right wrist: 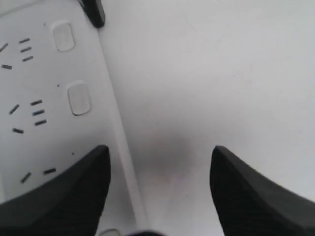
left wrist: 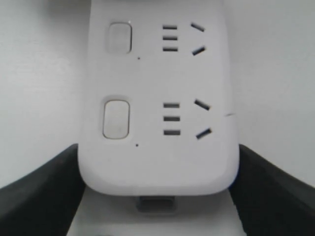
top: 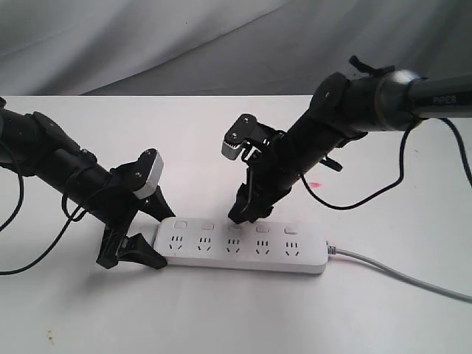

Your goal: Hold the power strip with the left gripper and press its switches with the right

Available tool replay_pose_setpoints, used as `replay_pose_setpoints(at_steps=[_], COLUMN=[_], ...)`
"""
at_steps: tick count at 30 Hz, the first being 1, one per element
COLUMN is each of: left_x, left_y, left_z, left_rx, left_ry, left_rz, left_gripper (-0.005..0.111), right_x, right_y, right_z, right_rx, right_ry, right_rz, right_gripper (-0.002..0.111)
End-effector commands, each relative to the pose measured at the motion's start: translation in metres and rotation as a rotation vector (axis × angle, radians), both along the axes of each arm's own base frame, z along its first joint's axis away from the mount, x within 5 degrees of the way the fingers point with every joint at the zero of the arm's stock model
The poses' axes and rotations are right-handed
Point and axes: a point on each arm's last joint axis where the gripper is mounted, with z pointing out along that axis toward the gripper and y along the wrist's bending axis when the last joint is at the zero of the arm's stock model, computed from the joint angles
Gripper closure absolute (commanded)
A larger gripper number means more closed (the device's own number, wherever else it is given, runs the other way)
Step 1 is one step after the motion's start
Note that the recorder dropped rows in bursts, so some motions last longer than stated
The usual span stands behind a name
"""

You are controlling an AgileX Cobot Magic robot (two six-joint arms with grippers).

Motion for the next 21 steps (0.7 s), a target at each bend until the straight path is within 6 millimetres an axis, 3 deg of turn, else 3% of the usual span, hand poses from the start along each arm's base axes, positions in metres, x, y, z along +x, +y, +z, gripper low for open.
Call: replay_pose_setpoints(at_steps=[1,4,11,21], left_x=[0.0,0.0,0.0,0.0], left_y=[-0.002,-0.002,-0.002,-0.002], left_z=[0.0,0.0,0.0,0.0], left_rx=[-0.011,-0.011,-0.012,-0.012], left_ry=[0.014,0.014,0.014,0.014], left_rz=[-0.002,-0.002,-0.001,-0.001], left_gripper=[0.06,0.06,0.06,0.06], right_x=[0.0,0.0,-0.001,0.0], right_y=[-0.005,-0.003,-0.005,-0.009], right_z=[0.03,0.026,-0.025,0.026], right_rx=[0.007,0.02,-0.051,-0.015], right_ry=[-0.089,-0.065,0.07,-0.048], right_rz=[-0.001,-0.01,0.006,-0.018], right_gripper=[0.053,0.053,0.053,0.053])
